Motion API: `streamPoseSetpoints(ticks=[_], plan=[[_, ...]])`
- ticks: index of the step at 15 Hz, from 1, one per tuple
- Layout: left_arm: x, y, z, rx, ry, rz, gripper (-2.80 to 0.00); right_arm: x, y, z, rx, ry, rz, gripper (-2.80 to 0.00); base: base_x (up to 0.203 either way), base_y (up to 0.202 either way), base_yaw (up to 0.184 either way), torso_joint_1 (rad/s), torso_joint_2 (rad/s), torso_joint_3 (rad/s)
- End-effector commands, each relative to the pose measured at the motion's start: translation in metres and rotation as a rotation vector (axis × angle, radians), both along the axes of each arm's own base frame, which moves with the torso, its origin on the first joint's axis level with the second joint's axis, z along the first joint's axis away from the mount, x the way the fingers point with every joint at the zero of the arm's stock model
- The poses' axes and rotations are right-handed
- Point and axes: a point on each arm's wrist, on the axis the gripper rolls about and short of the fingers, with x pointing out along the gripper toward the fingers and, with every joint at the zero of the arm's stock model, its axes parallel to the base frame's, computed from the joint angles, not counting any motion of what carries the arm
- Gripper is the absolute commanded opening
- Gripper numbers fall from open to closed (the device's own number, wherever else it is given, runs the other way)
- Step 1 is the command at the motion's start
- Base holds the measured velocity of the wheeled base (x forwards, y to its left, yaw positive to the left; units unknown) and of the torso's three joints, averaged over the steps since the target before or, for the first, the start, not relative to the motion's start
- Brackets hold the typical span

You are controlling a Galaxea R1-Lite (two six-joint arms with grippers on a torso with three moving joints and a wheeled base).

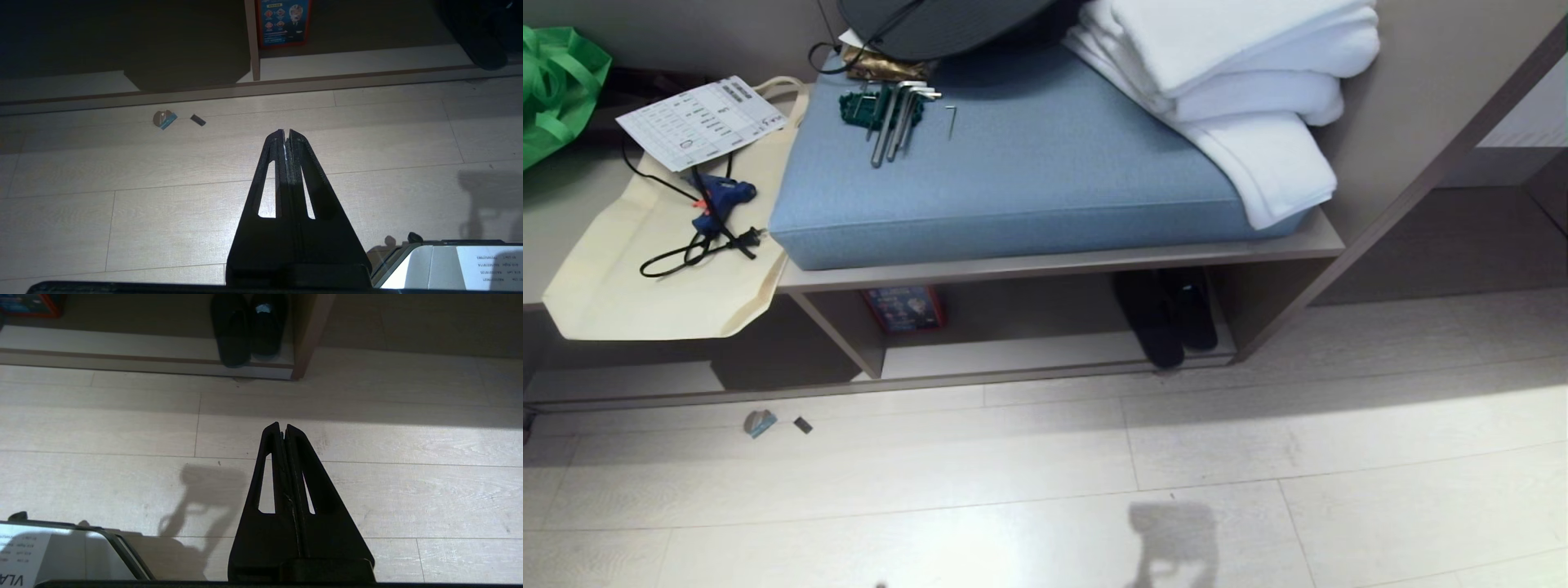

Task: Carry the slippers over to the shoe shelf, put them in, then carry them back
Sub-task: Pick up the slippers in the shoe cabinet

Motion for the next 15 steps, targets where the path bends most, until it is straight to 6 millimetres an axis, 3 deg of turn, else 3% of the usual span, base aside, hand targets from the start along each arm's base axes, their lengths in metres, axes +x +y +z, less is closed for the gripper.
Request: streamPoseSetpoints(ticks=[1, 15], plan=[[0.0001, 0.0000, 0.0001, 0.000, 0.001, 0.000, -2.80, 0.0000, 0.0000, 0.0001, -0.001, -0.001, 0.002, -2.80, 0.000, 0.000, 0.000, 0.000, 0.00, 0.000], [0.0001, 0.0000, 0.0001, 0.000, 0.001, 0.000, -2.80, 0.0000, 0.0000, 0.0000, -0.001, 0.000, 0.000, -2.80, 0.000, 0.000, 0.000, 0.000, 0.00, 0.000]])
